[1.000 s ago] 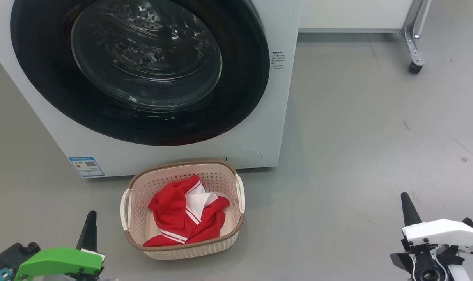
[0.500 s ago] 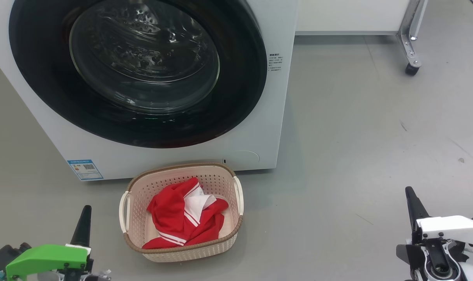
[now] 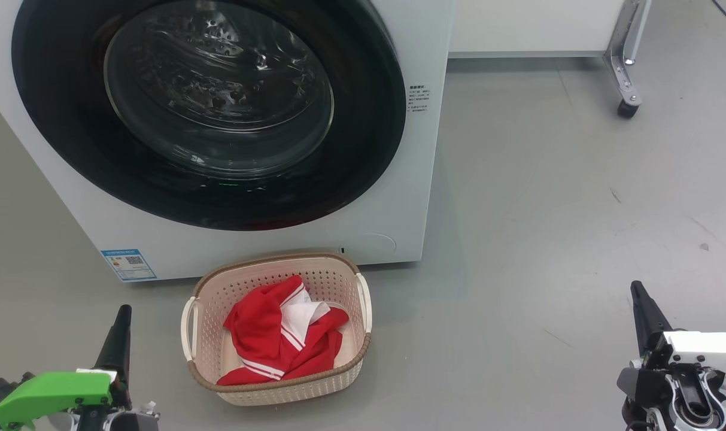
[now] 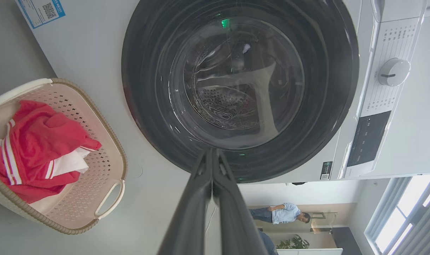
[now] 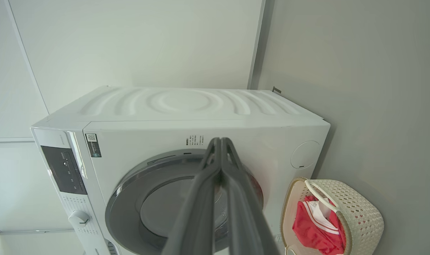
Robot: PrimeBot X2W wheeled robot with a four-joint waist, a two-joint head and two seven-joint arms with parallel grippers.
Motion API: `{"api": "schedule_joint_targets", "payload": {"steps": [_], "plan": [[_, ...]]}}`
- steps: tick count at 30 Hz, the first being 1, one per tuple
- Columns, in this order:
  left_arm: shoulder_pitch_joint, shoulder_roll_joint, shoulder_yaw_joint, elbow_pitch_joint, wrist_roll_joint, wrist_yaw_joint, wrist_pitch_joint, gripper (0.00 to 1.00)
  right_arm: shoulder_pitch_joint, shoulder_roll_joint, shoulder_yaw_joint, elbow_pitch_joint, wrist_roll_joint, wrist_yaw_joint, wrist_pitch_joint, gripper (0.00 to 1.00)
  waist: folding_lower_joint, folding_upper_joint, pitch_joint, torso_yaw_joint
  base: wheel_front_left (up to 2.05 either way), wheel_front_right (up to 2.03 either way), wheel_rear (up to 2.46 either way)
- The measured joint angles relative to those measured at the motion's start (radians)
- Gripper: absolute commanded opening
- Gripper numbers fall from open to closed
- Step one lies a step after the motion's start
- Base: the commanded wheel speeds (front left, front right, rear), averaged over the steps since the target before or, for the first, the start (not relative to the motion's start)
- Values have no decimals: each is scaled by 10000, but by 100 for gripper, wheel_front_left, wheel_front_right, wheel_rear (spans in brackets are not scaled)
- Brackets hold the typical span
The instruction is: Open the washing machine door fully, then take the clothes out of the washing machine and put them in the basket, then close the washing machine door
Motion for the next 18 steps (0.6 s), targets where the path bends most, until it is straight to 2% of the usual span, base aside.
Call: {"api": "schedule_joint_targets", "payload": {"steps": [18], "plan": [[0, -17, 75, -6, -69, 0, 63, 0, -3, 0, -42, -31, 79, 36, 0, 0, 0, 0, -1, -1, 0, 0, 0]]}}
